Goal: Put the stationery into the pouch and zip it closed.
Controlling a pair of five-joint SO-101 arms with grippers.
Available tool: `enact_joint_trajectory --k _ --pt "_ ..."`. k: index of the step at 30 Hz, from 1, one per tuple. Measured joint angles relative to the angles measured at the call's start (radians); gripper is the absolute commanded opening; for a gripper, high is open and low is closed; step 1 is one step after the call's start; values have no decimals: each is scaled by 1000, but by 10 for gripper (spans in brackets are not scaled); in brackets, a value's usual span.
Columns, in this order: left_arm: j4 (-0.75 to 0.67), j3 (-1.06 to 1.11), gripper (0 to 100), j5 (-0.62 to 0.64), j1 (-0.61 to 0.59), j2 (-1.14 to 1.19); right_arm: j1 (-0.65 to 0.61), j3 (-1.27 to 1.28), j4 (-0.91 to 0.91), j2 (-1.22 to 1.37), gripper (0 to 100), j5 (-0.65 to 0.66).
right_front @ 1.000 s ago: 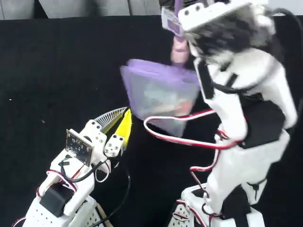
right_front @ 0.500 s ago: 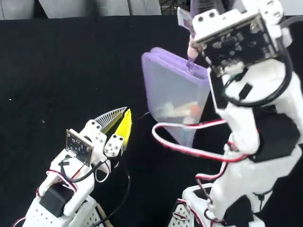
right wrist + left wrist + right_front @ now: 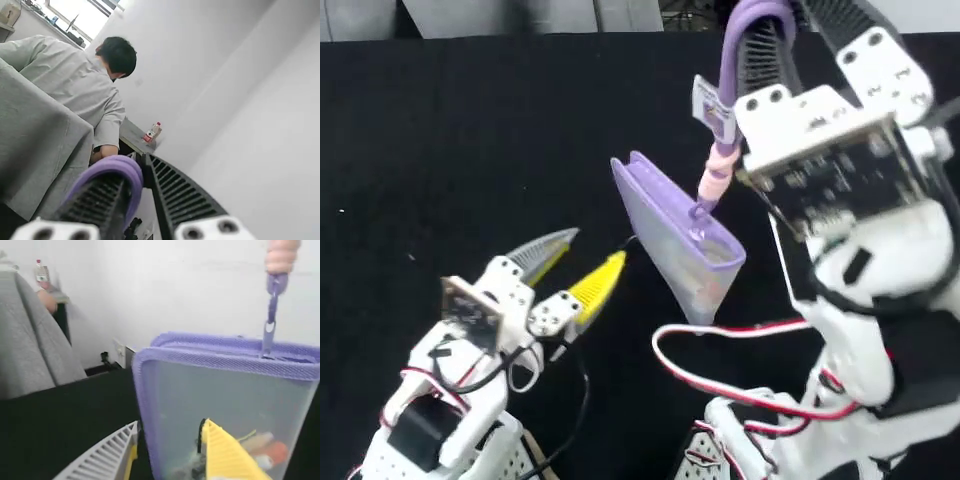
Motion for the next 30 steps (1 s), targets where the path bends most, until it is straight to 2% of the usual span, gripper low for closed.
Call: enact_joint_trajectory --k 5,11,17,21,25,30 --pt "6 -72 214 0 -84 -8 0 14 72 -84 11 0" --pt "9 -97 214 0 -91 -8 0 46 196 -242 11 31" --pt "29 -97 214 -12 -91 -8 2 160 219 -376 11 103" --pt "104 -97 214 -91 -78 -8 69 253 198 -459 11 126" --pt "190 -97 213 -180 -11 -8 169 368 97 -511 11 126" --pt "227 -97 213 -236 37 -8 282 500 28 -565 11 126"
